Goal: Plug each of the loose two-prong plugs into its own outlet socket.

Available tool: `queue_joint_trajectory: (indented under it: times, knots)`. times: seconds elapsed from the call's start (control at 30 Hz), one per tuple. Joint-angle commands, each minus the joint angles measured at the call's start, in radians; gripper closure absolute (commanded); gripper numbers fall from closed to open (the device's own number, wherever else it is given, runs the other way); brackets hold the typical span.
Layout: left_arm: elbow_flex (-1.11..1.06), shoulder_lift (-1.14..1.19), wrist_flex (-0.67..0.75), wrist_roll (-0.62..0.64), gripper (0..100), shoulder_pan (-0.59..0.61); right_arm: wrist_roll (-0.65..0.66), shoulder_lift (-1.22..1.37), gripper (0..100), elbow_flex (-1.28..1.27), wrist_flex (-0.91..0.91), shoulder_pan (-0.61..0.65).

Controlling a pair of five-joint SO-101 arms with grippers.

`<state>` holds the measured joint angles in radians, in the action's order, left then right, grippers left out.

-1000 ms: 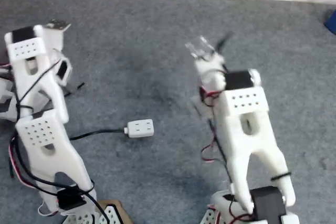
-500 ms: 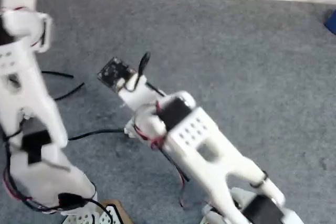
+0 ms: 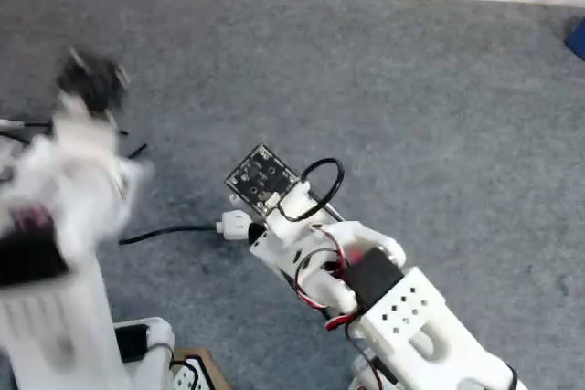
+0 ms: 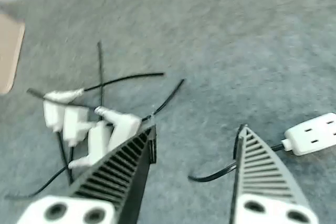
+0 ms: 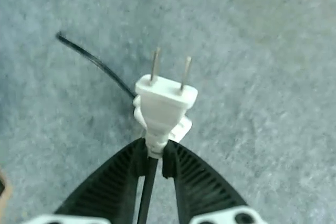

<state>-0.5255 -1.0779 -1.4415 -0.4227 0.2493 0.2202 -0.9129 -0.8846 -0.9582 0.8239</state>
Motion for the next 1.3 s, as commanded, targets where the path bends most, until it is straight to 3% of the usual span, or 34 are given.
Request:
queue_joint_trajectory:
  times: [0.0,0.17,0.37,0.53,0.77,1.17,1.27]
  knots:
    - [-0.354,-0.404,0.161,0.002,76,-0.058,-0.011,-0.019,99.1,0.005,0.021,-0.016]
    - [-0.590,-0.769,0.255,0.005,75,-0.064,-0.015,-0.027,99.1,-0.042,0.028,-0.038]
    - [-0.608,-0.702,0.338,0.187,73,-0.071,-0.063,-0.027,99.1,-0.045,0.028,-0.038]
    - [-0.668,-0.702,0.342,0.319,64,-0.260,-0.066,-0.027,99.1,-0.050,0.044,0.007]
    - [-0.707,-0.696,0.381,0.316,63,-0.309,-0.066,-0.028,99.1,-0.116,0.107,0.085]
    - [-0.975,-0.702,0.555,0.218,67,-0.274,-0.060,-0.074,99.1,-0.085,0.051,0.076]
    - [-1.007,-0.702,0.577,0.218,67,-0.255,-0.058,-0.116,99.1,-0.041,0.015,0.025]
